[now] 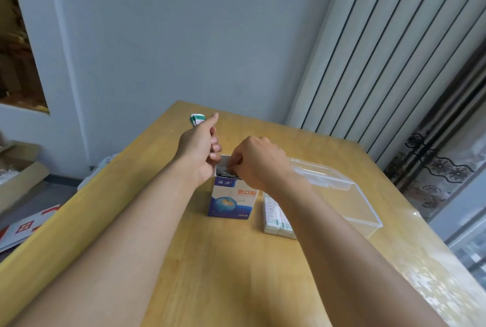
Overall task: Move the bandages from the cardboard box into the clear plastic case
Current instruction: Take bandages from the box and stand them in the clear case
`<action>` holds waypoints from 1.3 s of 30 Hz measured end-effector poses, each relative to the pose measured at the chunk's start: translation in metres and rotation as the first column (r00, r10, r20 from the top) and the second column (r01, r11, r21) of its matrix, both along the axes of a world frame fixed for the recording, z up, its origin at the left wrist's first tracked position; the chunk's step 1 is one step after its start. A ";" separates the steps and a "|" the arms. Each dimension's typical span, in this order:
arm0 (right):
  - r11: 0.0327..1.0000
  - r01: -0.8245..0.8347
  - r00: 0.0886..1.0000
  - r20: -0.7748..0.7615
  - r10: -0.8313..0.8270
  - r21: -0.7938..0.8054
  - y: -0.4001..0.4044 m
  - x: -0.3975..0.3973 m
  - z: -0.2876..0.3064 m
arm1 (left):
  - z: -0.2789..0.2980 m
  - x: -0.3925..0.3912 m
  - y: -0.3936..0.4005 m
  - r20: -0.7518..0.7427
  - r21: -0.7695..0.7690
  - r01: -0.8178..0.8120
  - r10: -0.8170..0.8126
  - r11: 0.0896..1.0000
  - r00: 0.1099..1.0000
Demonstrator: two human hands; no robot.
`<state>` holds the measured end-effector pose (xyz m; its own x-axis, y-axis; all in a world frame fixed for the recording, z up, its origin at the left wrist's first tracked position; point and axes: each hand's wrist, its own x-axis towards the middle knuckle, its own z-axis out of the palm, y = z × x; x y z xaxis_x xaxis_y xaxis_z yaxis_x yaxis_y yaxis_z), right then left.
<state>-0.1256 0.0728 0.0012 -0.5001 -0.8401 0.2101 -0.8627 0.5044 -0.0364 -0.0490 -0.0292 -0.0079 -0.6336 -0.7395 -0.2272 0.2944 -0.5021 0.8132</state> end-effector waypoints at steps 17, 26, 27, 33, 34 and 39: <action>0.995 -0.095 0.993 0.060 0.098 -0.039 0.004 -0.001 0.002 | 0.000 0.001 0.001 0.003 0.007 0.012 -0.012 1.000 1.000; 0.987 -0.069 0.945 0.306 0.111 -0.144 0.022 -0.015 0.018 | 0.000 0.001 0.002 0.018 -0.040 0.015 -0.015 0.999 1.000; 0.984 -0.065 0.941 0.317 0.115 -0.165 0.023 -0.016 0.018 | 0.000 0.002 0.003 0.022 -0.055 0.015 -0.014 0.998 1.000; 0.971 -0.082 0.932 0.329 0.154 -0.224 0.031 -0.017 0.014 | 0.003 0.002 0.007 0.051 -0.143 0.010 -0.003 0.990 0.999; 0.972 -0.079 0.935 0.321 0.148 -0.220 0.033 -0.017 0.013 | 0.003 0.002 0.007 0.052 -0.146 0.011 -0.003 0.989 0.999; 0.949 -0.019 0.935 0.332 0.128 -0.313 0.043 -0.016 0.010 | 0.002 0.002 0.010 0.048 -0.169 0.005 0.003 0.986 0.999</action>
<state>-0.1412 0.1154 0.0115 -0.5262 -0.8014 0.2842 -0.8028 0.3580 -0.4768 -0.0474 -0.0194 -0.0056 -0.6256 -0.7695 -0.1287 0.2529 -0.3561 0.8996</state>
